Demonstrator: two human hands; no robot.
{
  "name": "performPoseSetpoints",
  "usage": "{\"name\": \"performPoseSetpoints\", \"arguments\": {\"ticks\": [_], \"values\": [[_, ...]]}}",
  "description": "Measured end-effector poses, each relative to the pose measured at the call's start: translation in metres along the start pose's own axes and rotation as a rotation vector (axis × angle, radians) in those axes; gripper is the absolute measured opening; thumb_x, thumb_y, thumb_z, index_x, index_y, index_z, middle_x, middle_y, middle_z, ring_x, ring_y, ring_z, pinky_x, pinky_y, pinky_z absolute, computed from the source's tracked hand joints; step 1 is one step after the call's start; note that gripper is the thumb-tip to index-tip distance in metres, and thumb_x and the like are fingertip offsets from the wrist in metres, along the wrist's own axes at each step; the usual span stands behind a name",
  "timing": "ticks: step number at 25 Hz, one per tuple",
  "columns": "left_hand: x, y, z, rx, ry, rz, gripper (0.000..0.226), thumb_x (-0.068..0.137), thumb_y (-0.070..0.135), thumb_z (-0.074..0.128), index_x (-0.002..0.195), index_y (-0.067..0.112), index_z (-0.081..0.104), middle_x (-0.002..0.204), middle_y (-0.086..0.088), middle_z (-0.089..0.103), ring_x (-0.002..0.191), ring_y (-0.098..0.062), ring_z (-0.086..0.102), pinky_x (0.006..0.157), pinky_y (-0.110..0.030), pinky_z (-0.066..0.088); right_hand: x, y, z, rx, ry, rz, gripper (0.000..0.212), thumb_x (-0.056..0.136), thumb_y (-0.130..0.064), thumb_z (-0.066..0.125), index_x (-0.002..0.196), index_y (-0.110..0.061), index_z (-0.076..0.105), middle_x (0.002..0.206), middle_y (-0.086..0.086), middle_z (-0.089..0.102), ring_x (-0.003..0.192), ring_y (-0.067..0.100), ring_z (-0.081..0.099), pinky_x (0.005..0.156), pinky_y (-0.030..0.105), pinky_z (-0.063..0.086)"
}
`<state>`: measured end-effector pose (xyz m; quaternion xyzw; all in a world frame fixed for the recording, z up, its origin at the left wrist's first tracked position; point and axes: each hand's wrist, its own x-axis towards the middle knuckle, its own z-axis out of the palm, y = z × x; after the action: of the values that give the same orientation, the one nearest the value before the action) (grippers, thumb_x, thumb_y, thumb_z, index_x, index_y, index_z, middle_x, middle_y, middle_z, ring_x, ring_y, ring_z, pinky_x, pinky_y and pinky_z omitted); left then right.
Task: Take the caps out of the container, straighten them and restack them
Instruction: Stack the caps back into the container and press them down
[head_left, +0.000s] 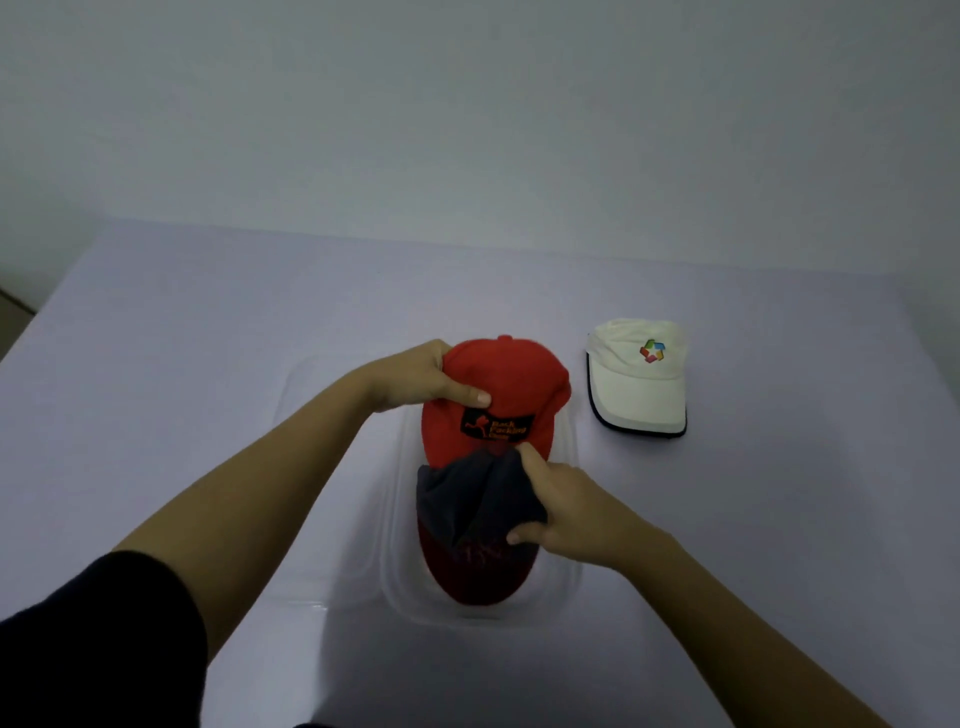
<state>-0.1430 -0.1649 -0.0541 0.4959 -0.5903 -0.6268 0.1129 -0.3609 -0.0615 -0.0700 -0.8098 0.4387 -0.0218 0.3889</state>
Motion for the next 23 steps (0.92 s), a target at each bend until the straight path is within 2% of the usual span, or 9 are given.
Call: {"name": "performPoseSetpoints", "arguments": {"ticks": [3, 6, 8, 10, 13, 17, 19, 21, 23], "values": [[0.006, -0.018, 0.014, -0.058, -0.054, -0.070, 0.017, 0.080, 0.013, 0.072, 0.096, 0.009, 0.072, 0.097, -0.007, 0.073, 0.090, -0.020, 0.069, 0.080, -0.027, 0.056, 0.004, 0.004, 0.001, 0.051, 0.019, 0.011, 0.071, 0.078, -0.026, 0.072, 0.131, -0.015, 0.026, 0.114, 0.004, 0.058, 0.094, 0.013, 0.055, 0.075, 0.021, 0.044], [0.011, -0.032, 0.018, -0.096, -0.111, -0.159, 0.008, 0.078, 0.014, 0.073, 0.085, 0.011, 0.072, 0.081, -0.004, 0.072, 0.075, -0.019, 0.069, 0.070, -0.030, 0.056, 0.008, 0.010, 0.001, 0.146, 0.027, 0.037, 0.072, 0.079, -0.031, 0.071, 0.134, -0.017, 0.027, 0.121, 0.005, 0.057, 0.105, 0.017, 0.057, 0.087, 0.033, 0.051], [0.013, -0.040, 0.018, -0.076, -0.136, -0.232, 0.010, 0.070, 0.016, 0.072, 0.076, 0.010, 0.068, 0.072, -0.005, 0.067, 0.066, -0.021, 0.064, 0.067, -0.034, 0.054, 0.012, 0.014, -0.002, 0.204, 0.007, 0.051, 0.074, 0.078, -0.031, 0.072, 0.136, -0.019, 0.027, 0.125, 0.003, 0.055, 0.111, 0.016, 0.056, 0.092, 0.036, 0.051], [0.015, -0.046, 0.019, -0.067, -0.127, -0.293, 0.020, 0.067, 0.018, 0.067, 0.080, 0.005, 0.061, 0.072, -0.010, 0.059, 0.062, -0.024, 0.057, 0.061, -0.032, 0.048, 0.017, 0.018, -0.005, 0.232, 0.014, 0.080, 0.077, 0.074, -0.032, 0.076, 0.135, -0.020, 0.030, 0.128, 0.000, 0.051, 0.114, 0.016, 0.053, 0.096, 0.037, 0.048], [0.018, -0.050, 0.021, -0.079, -0.096, -0.363, 0.020, 0.075, 0.013, 0.060, 0.091, 0.003, 0.061, 0.082, -0.018, 0.058, 0.070, -0.030, 0.056, 0.064, -0.037, 0.046, 0.027, 0.024, -0.010, 0.189, 0.035, 0.182, 0.089, 0.064, -0.040, 0.082, 0.133, -0.018, 0.029, 0.129, 0.002, 0.038, 0.116, 0.016, 0.044, 0.100, 0.035, 0.043], [0.020, -0.044, 0.023, -0.118, -0.003, -0.416, 0.036, 0.084, 0.013, 0.061, 0.118, 0.001, 0.057, 0.109, -0.021, 0.062, 0.089, -0.034, 0.060, 0.078, -0.046, 0.050, 0.041, 0.029, -0.015, 0.131, -0.101, 0.241, 0.107, 0.069, -0.041, 0.078, 0.148, -0.020, 0.009, 0.142, 0.011, 0.030, 0.130, 0.026, 0.037, 0.108, 0.039, 0.037], [0.022, -0.040, 0.026, -0.175, 0.070, -0.367, 0.054, 0.084, 0.013, 0.067, 0.132, 0.011, 0.044, 0.121, -0.012, 0.057, 0.099, -0.028, 0.059, 0.081, -0.039, 0.053, 0.045, 0.028, -0.012, 0.094, -0.159, 0.264, 0.111, 0.074, -0.038, 0.075, 0.149, -0.019, -0.005, 0.149, 0.014, 0.020, 0.136, 0.029, 0.029, 0.112, 0.039, 0.031], [0.021, -0.039, 0.029, -0.082, 0.198, -0.274, 0.081, 0.081, 0.019, 0.072, 0.144, 0.019, 0.023, 0.123, -0.007, 0.047, 0.109, -0.026, 0.054, 0.090, -0.037, 0.050, 0.048, 0.027, -0.007, 0.079, -0.185, 0.292, 0.113, 0.079, -0.035, 0.072, 0.147, -0.016, -0.016, 0.155, 0.014, 0.006, 0.140, 0.029, 0.021, 0.114, 0.037, 0.026], [0.020, -0.039, 0.032, 0.068, 0.347, -0.166, 0.075, 0.087, 0.027, 0.064, 0.146, 0.021, 0.019, 0.130, -0.009, 0.045, 0.120, -0.029, 0.049, 0.101, -0.041, 0.044, 0.048, 0.027, -0.004, 0.085, -0.171, 0.304, 0.112, 0.081, -0.034, 0.070, 0.145, -0.015, -0.021, 0.156, 0.012, 0.000, 0.142, 0.028, 0.017, 0.114, 0.035, 0.025]]}}
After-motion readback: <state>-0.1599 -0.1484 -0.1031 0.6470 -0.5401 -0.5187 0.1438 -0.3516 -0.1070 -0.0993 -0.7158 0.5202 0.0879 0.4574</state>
